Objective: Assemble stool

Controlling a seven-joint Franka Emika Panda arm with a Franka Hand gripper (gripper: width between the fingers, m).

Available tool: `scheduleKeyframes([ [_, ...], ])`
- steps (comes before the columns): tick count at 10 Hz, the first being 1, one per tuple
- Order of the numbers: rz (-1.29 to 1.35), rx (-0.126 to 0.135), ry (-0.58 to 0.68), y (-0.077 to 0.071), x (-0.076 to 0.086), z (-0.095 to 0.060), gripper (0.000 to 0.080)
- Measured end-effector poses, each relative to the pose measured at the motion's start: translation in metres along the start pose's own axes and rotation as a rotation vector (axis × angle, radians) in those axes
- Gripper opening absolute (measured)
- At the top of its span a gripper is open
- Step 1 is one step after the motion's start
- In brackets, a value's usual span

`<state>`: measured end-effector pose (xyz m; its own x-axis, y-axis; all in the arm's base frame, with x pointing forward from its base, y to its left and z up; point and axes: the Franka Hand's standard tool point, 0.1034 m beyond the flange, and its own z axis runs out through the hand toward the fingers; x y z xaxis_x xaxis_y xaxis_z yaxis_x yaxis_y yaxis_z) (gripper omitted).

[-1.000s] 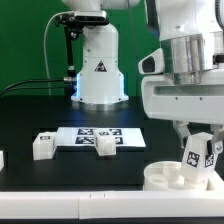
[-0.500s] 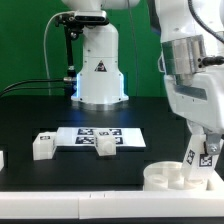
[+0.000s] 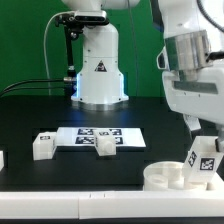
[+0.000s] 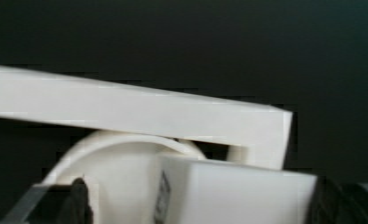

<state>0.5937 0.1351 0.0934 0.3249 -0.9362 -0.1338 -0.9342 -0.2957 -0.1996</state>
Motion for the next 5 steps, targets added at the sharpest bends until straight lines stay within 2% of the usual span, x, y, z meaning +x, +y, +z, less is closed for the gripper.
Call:
scheduleKeyframes([
  [1,-0.155,-0.001,0.005,-0.0007,0.0000,-0.0013,0.0644],
  [5,-0.410,-0.009,0.007,0.0005,0.0003,-0.0003,0.0649],
])
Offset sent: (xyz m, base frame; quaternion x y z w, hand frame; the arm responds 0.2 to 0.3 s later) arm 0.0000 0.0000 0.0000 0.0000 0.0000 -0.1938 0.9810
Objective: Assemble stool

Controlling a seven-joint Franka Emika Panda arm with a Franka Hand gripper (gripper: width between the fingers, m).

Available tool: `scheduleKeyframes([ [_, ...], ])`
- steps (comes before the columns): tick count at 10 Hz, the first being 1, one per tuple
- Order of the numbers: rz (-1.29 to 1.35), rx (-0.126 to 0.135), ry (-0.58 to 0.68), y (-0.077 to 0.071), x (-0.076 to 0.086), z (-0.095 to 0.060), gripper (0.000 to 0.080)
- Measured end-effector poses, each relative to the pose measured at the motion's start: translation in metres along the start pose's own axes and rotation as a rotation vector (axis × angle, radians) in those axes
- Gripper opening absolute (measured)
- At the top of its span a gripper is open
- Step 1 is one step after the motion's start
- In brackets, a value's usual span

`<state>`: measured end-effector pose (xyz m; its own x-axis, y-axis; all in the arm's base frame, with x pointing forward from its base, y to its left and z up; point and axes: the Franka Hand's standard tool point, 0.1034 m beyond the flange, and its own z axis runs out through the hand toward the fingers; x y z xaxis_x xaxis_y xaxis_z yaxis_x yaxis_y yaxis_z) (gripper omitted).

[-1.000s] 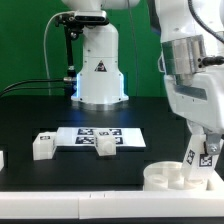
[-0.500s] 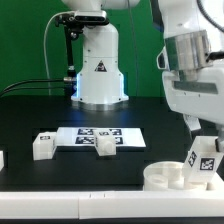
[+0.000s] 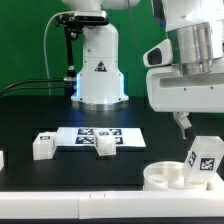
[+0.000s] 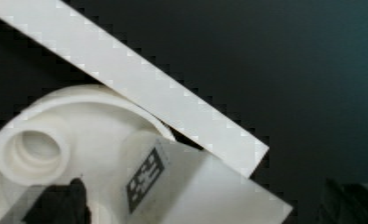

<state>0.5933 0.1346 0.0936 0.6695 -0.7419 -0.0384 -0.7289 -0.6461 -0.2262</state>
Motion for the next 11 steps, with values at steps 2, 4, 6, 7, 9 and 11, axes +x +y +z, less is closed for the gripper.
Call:
scheduleKeyframes([
  [2,-0.438,-0.047,0.007,0.003,0.000,-0.004,0.0649],
  [4,-0.724,-0.077,-0.021,0.001,0.001,-0.001,0.0649],
  [6,-0.850,-0.077,-0.024,0.002,0.003,0.000,0.0649],
  [7,-0.891,-0.078,-0.025,0.003,0.003,0.000,0.0649],
  [9,-1.191,-0.099,-0.046,0.007,0.012,-0.004,0.0649],
  [11,-1.527,-0.137,-0.061,0.007,0.021,-0.007,0.0649],
])
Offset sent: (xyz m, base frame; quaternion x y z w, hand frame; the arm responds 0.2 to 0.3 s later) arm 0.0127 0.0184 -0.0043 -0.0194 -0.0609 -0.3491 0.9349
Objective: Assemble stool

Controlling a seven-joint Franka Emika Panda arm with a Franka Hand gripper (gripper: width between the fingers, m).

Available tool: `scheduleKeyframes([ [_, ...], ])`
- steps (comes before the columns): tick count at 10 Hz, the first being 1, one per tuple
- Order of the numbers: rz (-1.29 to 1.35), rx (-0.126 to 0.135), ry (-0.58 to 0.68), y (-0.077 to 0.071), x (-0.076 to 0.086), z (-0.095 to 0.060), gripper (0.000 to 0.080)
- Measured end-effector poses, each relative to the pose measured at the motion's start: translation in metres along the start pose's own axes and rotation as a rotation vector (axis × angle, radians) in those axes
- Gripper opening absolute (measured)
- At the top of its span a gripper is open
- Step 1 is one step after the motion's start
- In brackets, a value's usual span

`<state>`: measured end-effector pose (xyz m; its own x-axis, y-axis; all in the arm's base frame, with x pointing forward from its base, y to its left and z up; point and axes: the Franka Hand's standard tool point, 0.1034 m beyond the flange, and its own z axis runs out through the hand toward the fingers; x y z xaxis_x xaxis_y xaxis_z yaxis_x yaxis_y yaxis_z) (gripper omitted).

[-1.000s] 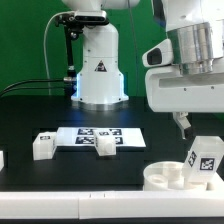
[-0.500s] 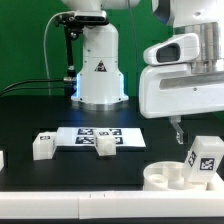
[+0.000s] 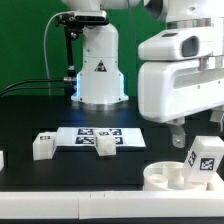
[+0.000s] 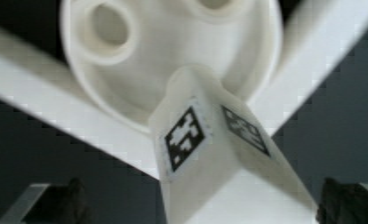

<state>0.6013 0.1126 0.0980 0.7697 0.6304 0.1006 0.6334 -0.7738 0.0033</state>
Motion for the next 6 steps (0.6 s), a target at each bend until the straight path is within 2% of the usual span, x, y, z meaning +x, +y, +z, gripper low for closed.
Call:
scheduleKeyframes([
  [1,-0.012,-0.002,0.003,-0.0025,0.0009,0.0009,0.0649],
  [4,-0.220,-0.016,-0.010,0.0027,-0.0022,0.0009,0.0649],
  [6,-0.511,-0.056,-0.057,-0.0016,0.0012,0.0058,0.0649],
])
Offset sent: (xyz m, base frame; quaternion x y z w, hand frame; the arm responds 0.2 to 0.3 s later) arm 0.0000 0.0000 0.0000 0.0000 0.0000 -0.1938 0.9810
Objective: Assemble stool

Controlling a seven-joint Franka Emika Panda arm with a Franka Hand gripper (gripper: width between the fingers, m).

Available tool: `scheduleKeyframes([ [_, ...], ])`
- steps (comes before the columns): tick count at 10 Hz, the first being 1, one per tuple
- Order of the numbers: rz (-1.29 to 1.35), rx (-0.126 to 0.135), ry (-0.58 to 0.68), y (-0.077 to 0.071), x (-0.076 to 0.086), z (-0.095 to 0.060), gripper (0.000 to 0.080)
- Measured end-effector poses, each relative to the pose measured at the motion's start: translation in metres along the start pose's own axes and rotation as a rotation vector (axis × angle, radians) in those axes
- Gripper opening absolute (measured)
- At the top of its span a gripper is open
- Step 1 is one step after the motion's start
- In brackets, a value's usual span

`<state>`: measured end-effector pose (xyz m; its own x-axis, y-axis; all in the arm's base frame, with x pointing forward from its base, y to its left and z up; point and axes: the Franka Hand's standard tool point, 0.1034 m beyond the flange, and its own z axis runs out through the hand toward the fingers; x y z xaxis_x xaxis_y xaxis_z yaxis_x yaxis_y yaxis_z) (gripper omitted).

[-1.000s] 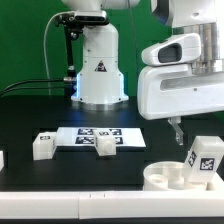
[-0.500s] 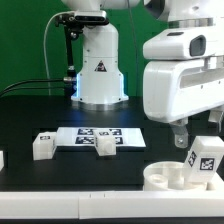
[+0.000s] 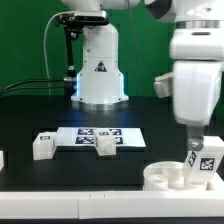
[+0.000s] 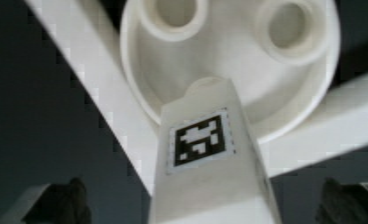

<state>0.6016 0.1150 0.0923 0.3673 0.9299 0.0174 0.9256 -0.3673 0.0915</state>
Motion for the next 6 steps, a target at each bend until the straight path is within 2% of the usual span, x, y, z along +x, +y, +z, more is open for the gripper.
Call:
scheduleKeyframes([
  [2,-0.210,-0.015,-0.046,0.002,0.007,0.015,0.0649],
  [4,-0.233,-0.019,-0.056,0.001,0.007,0.018,0.0649],
  [6,-0.194,-0.019,-0.056,0.001,0.006,0.019,0.0383],
])
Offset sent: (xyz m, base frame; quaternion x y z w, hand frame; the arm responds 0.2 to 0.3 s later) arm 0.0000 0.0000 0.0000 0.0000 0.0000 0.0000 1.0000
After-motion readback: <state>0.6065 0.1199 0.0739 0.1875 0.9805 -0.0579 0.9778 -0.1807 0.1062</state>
